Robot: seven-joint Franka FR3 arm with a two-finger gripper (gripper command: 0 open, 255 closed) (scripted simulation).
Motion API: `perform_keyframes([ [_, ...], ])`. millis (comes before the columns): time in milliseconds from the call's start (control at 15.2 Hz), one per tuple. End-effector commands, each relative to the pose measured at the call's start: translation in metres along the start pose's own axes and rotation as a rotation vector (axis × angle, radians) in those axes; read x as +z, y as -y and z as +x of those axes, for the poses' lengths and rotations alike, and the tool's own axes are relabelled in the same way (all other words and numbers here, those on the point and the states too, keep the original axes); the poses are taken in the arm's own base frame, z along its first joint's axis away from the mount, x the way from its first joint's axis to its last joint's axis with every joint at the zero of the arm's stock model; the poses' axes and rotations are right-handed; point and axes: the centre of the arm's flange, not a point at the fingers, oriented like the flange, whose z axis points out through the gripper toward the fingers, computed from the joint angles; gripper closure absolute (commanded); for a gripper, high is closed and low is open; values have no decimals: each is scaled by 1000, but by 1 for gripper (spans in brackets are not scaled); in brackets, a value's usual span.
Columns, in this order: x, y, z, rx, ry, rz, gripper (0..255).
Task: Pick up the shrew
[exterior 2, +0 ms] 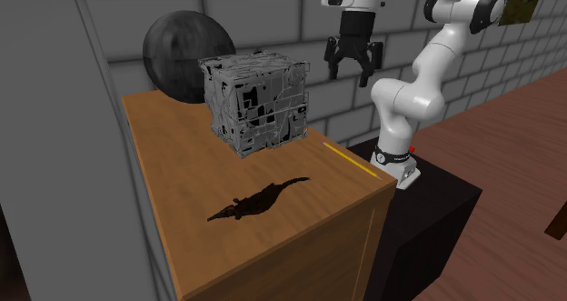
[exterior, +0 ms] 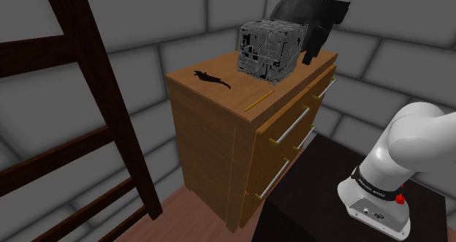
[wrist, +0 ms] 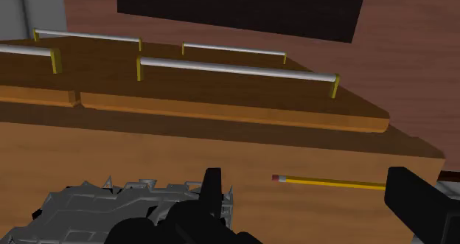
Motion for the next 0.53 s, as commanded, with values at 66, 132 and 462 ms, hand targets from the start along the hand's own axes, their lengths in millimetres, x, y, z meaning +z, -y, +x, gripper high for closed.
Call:
perform_keyframes([
  [66,4,3,12,5,1,4,0],
  [132,9,6,24,11,3,9,0],
  [462,31,21,85,37,9,31,0],
])
